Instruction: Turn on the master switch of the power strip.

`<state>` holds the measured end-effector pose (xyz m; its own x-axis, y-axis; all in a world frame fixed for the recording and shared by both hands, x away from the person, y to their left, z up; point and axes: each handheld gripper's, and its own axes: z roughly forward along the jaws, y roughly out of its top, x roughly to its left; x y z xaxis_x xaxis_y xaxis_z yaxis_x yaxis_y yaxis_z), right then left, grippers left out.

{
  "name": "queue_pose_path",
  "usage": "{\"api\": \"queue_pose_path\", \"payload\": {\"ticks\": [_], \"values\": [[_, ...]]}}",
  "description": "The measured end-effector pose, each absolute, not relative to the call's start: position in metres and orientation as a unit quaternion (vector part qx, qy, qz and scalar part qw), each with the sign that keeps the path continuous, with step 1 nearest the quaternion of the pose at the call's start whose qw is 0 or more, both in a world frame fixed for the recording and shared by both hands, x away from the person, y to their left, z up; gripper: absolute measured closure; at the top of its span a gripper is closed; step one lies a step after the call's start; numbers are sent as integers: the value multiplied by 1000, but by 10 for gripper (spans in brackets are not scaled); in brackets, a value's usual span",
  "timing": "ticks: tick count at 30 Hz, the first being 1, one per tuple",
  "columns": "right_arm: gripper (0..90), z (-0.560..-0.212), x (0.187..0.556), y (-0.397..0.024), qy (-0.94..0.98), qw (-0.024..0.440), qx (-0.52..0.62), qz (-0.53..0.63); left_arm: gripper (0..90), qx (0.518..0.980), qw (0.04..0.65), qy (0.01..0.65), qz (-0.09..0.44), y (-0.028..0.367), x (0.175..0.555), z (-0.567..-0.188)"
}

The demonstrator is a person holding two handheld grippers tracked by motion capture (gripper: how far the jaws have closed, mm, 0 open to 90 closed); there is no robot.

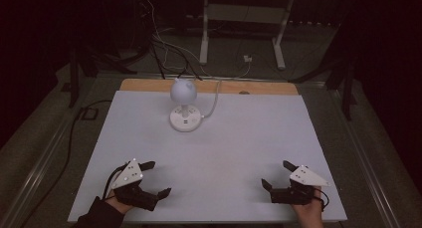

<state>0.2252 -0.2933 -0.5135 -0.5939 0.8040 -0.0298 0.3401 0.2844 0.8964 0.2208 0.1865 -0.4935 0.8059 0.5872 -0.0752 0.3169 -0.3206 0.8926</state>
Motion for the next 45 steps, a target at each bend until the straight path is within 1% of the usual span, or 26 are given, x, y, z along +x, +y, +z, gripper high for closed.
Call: {"api": "queue_pose_path", "payload": {"ticks": [19, 38, 45], "values": [[0, -512, 224, -293, 759, 249, 376, 469, 1, 800, 514, 278, 137, 172, 244, -466], [0, -512, 224, -293, 762, 248, 372, 468, 1, 797, 514, 289, 133, 151, 272, -460], [0, -512, 224, -293, 762, 247, 372, 469, 1, 796, 509, 296, 139, 144, 283, -459]]}}
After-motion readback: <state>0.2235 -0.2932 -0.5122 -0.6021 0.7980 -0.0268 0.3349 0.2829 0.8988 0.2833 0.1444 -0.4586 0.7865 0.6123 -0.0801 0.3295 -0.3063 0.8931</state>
